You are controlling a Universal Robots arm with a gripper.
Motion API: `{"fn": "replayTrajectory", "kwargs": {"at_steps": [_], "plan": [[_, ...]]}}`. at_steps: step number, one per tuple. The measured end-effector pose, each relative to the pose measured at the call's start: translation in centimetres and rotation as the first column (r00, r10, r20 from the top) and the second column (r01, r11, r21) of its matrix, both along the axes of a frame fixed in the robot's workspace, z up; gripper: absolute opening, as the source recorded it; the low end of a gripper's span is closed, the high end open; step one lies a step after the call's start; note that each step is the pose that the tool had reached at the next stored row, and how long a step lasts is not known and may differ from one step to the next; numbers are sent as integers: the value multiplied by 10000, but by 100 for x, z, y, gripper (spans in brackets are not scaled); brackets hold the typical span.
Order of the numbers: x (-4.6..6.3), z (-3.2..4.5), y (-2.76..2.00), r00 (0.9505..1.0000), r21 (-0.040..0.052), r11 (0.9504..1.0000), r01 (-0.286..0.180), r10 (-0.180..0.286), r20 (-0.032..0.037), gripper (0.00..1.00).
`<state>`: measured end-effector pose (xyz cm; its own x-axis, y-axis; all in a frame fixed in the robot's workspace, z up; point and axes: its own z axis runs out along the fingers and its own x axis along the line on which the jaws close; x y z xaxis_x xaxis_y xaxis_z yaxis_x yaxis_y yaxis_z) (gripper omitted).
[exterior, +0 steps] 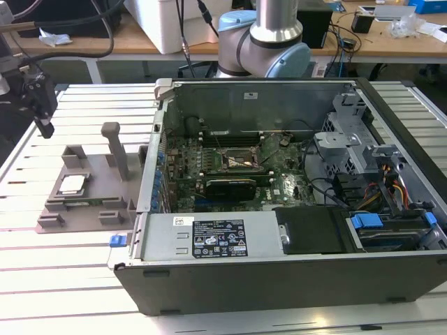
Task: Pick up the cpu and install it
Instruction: 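Pick up the cpu and move it towards the insertion slot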
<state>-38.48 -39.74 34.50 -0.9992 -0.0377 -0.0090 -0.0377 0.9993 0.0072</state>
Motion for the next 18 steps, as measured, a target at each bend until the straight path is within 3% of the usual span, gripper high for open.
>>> {"fn": "replayTrajectory", "kwargs": {"at_steps": [18], "plan": [[0, -92, 0, 10000, 0, 10000, 0, 0, 0, 66]]}}
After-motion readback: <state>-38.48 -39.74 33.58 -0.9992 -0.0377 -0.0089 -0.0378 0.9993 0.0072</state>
